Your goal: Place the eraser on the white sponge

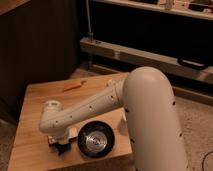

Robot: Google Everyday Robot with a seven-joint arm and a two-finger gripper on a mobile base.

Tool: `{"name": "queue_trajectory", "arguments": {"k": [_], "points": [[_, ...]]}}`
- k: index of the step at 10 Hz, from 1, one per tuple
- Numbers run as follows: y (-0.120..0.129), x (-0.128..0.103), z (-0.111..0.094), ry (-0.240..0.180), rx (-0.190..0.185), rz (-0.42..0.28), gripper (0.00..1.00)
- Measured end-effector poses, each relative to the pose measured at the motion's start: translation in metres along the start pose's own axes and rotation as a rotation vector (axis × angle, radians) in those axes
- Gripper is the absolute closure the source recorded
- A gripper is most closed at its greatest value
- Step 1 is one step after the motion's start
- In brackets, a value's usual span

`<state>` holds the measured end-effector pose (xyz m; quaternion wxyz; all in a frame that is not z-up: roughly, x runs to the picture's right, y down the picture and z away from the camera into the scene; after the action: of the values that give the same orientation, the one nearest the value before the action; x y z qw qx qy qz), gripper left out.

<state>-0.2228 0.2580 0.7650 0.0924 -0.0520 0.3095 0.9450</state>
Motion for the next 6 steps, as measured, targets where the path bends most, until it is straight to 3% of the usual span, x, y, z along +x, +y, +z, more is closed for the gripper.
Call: {"name": "queue_trajectory", "arguments": {"k": [2, 3, 4, 6], "points": [[-0.004, 0.001, -0.004, 0.000, -0.018, 0.020, 1.00], [-0.007, 0.004, -0.011, 0.016, -0.046, 0.055, 1.00], [-0.009, 0.008, -0.025, 0.055, -0.101, 0.110, 1.00], [-0.012, 0.014, -0.037, 0.092, -0.144, 0.148, 1.00]]}}
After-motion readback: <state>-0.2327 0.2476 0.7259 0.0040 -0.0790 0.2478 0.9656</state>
